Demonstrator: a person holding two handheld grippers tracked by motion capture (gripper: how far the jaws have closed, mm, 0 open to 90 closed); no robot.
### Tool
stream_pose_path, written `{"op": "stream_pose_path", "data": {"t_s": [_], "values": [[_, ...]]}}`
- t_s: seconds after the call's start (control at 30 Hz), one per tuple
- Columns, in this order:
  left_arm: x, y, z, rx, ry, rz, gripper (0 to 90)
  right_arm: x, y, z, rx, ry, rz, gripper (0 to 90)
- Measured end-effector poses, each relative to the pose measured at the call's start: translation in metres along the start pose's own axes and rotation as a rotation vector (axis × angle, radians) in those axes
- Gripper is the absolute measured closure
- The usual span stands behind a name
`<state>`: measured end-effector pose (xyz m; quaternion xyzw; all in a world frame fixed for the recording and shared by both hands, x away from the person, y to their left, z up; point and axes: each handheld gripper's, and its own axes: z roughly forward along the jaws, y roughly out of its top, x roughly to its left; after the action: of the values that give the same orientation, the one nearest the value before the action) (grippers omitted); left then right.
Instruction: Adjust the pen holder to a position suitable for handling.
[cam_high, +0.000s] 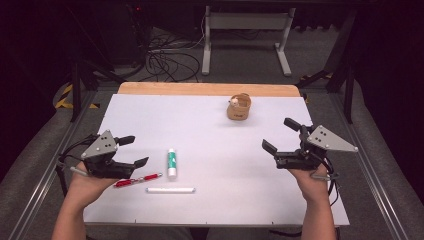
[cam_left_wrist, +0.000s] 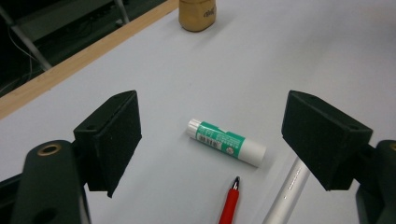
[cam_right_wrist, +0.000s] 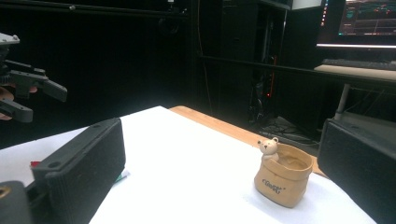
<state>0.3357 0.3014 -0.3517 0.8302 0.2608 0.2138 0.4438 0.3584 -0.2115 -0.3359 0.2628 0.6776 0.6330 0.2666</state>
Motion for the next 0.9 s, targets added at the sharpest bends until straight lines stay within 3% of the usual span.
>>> {"op": "stream_pose_path", "data": {"t_s": [0.13, 0.5, 0.9], "values": [[0.0, -0.002, 0.005, 0.043, -0.005, 0.012, 22.5, 0.0, 0.0, 0.0, 0.001, 0.001, -0.003, 1.4], [0.003, -0.009, 0.012, 0.099, -0.025, 0.017, 25.8, 0.0, 0.0, 0.001, 0.006, 0.005, -0.004, 1.4], [0.003, -0.019, 0.027, 0.18, -0.086, 0.049, 36.1, -0.001, -0.001, 0.0, 0.007, 0.002, 0.0, 1.4]]}}
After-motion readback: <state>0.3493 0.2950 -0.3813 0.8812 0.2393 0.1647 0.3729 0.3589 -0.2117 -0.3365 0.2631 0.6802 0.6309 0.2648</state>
